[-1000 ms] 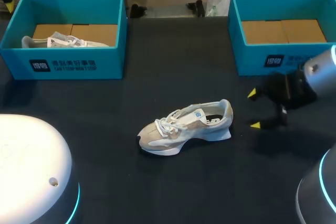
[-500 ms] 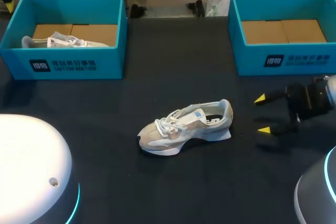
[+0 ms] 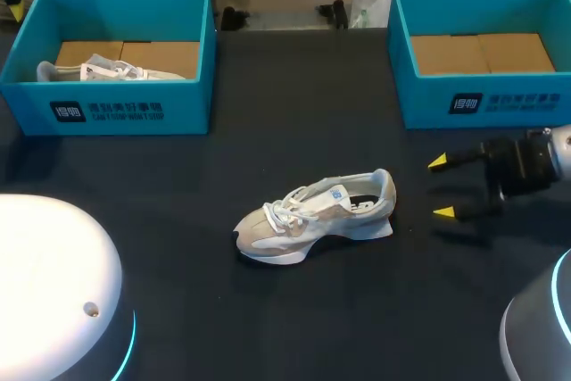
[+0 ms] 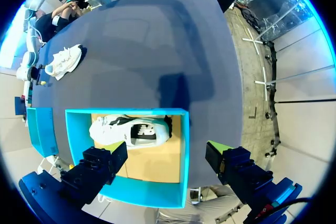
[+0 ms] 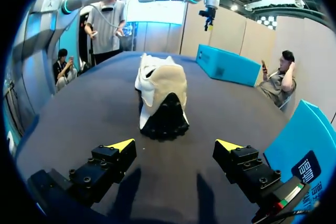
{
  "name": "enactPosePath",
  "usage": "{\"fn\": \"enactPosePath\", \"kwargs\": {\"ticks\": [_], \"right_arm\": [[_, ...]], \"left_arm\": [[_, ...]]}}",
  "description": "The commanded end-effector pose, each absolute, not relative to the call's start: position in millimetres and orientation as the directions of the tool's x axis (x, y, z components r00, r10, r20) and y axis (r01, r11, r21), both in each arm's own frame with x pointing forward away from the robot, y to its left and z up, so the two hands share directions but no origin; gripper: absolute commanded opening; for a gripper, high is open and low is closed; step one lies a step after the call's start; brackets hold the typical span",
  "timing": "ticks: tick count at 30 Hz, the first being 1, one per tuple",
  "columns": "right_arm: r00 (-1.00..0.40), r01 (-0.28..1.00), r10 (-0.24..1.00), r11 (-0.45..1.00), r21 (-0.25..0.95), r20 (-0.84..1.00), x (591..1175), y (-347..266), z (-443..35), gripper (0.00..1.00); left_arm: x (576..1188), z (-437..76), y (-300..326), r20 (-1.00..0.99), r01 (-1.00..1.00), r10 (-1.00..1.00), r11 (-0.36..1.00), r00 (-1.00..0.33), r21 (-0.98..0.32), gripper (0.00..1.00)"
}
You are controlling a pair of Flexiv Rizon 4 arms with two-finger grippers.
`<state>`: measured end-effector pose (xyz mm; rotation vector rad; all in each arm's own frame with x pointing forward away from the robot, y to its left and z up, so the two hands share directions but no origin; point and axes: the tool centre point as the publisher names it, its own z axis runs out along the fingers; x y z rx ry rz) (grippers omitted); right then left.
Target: Take the shoe out of the shoebox, open the shoe tongue, remove and reinsert the insole, then place the shoe into the shoebox
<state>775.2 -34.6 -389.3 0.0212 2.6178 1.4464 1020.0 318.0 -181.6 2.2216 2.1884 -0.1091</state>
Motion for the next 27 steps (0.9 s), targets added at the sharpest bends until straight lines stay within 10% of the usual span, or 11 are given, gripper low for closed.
{"fn": "enactPosePath", "kwargs": {"ticks": [1, 27], "right_arm": [[-0.982, -0.019, 0.151, 0.523, 0.852, -0.115, 771.2, -35.3, -392.5, 1.00], [-0.974, -0.041, 0.171, 0.508, 0.861, -0.148, 764.4, -41.7, -398.9, 1.00]], "left_arm": [[1019.2, -180.9, 318.1, -0.062, 0.999, 0.998, -0.016, 0.014, -0.033, 1.00], [1019.2, -180.9, 318.1, -0.062, 0.999, 0.998, -0.016, 0.014, -0.033, 1.00]]}}
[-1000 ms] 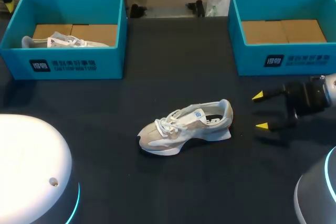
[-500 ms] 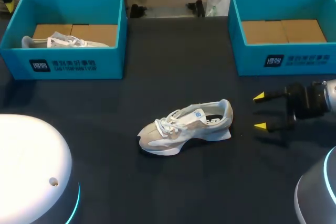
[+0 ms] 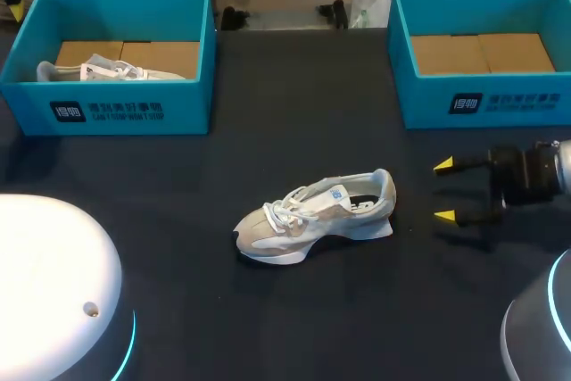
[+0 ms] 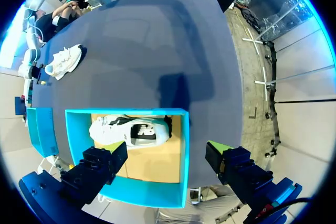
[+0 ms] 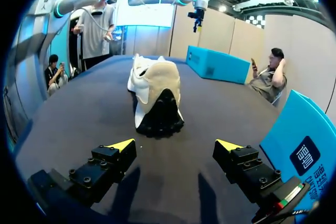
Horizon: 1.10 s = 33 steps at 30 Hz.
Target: Take the shoe out of the shoebox, open the shoe tongue, remove and reinsert the insole, then place the shoe into the shoebox
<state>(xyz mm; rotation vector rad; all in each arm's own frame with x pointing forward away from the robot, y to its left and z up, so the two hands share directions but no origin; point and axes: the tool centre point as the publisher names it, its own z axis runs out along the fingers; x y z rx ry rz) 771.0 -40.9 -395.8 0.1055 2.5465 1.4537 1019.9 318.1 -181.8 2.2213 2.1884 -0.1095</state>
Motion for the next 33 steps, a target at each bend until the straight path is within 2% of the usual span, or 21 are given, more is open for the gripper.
{"fn": "enactPosePath", "kwargs": {"ticks": [1, 24, 33], "right_arm": [[-0.975, -0.042, 0.168, 0.507, 0.861, -0.147, 763.0, -41.6, -399.0, 1.00], [-0.976, -0.017, 0.179, 0.512, 0.859, -0.126, 763.1, -39.4, -401.5, 1.00], [-0.988, -0.035, 0.111, 0.532, 0.846, -0.110, 790.0, -21.4, -400.0, 1.00]], "left_arm": [[1019.2, -180.9, 318.1, -0.062, 0.999, 0.998, -0.016, 0.014, -0.033, 1.00], [1019.2, -180.9, 318.1, -0.062, 0.999, 0.998, -0.016, 0.014, -0.033, 1.00], [1019.2, -180.9, 318.1, -0.062, 0.999, 0.998, -0.016, 0.014, -0.033, 1.00]]}}
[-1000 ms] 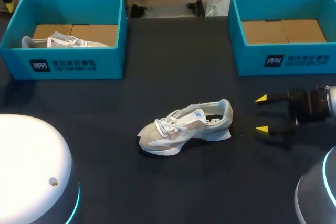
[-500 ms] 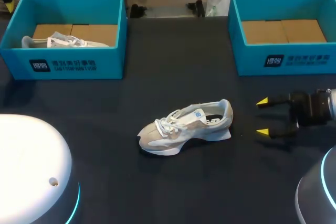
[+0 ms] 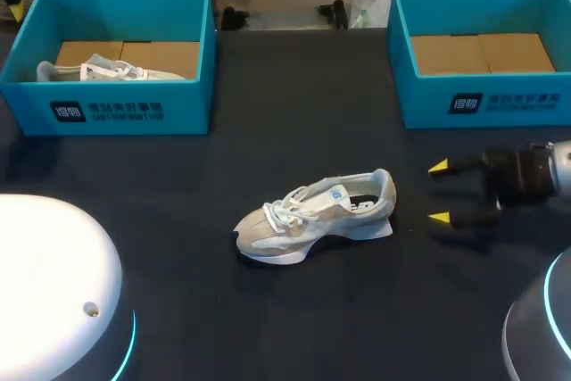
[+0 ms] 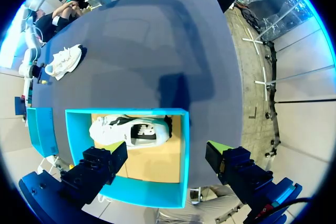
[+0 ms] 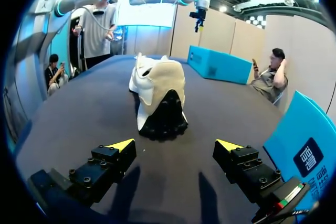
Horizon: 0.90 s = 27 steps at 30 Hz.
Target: Take the shoe out of the shoebox, open the shoe tongue, remove and reinsert the insole, then place the shoe into the shoebox
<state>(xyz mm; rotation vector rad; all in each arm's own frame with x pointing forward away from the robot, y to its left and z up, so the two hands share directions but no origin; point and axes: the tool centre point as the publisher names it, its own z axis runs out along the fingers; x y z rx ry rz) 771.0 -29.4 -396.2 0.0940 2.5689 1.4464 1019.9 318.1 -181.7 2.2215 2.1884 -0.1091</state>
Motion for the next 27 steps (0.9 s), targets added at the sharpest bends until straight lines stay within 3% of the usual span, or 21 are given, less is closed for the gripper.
{"fn": "enactPosePath", "kwargs": {"ticks": [1, 27], "right_arm": [[-0.990, -0.034, 0.098, 0.537, 0.843, -0.103, 791.9, -20.3, -400.1, 1.00], [-0.998, -0.018, -0.066, 0.540, 0.842, 0.021, 790.6, 22.2, -405.3, 1.00]], "left_arm": [[1019.2, -180.9, 318.1, -0.062, 0.999, 0.998, -0.016, 0.014, -0.033, 1.00], [1019.2, -180.9, 318.1, -0.062, 0.999, 0.998, -0.016, 0.014, -0.033, 1.00]]}}
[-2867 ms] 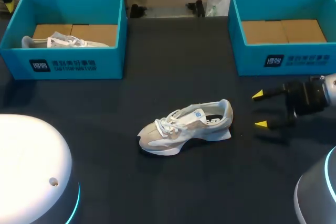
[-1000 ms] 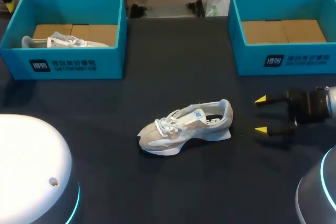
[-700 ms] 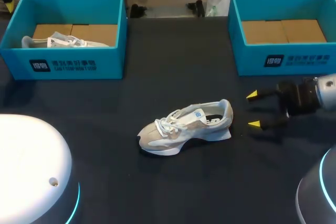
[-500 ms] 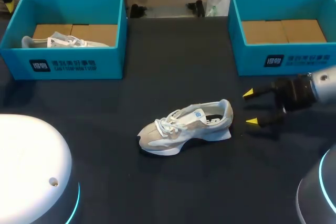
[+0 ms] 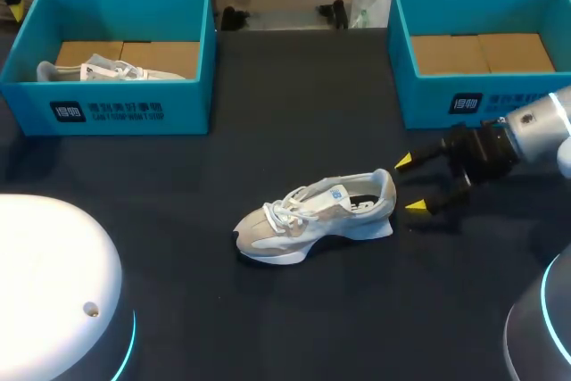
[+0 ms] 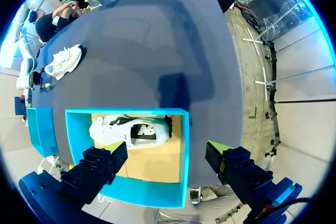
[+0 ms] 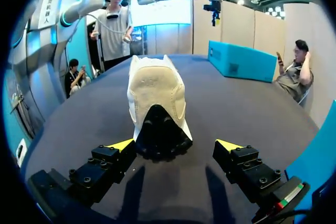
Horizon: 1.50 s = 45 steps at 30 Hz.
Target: Take the shoe out of the shoebox, open the shoe tongue, remove and reinsert the insole, then place the shoe into the shoebox
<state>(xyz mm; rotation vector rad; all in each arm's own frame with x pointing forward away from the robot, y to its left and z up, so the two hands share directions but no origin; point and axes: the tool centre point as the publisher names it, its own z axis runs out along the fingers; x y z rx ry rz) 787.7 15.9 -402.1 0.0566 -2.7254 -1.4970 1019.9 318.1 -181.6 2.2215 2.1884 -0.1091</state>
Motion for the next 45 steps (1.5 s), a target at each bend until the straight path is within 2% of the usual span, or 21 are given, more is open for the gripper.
{"fn": "enactPosePath", "kwargs": {"ticks": [1, 14, 45], "right_arm": [[-0.997, -0.021, -0.072, 0.538, 0.843, 0.022, 790.2, 24.1, -405.9, 1.00], [-0.991, -0.034, -0.130, 0.521, 0.853, 0.040, 783.3, 46.3, -408.2, 1.00], [-0.988, -0.047, -0.153, 0.474, 0.879, 0.030, 772.0, 90.2, -426.5, 1.00]], "left_arm": [[1019.2, -180.9, 318.1, -0.062, 0.999, 0.998, -0.016, 0.014, -0.033, 1.00], [1019.2, -180.9, 318.1, -0.062, 0.999, 0.998, -0.016, 0.014, -0.033, 1.00], [1019.2, -180.9, 318.1, -0.062, 0.999, 0.998, -0.016, 0.014, -0.033, 1.00]]}}
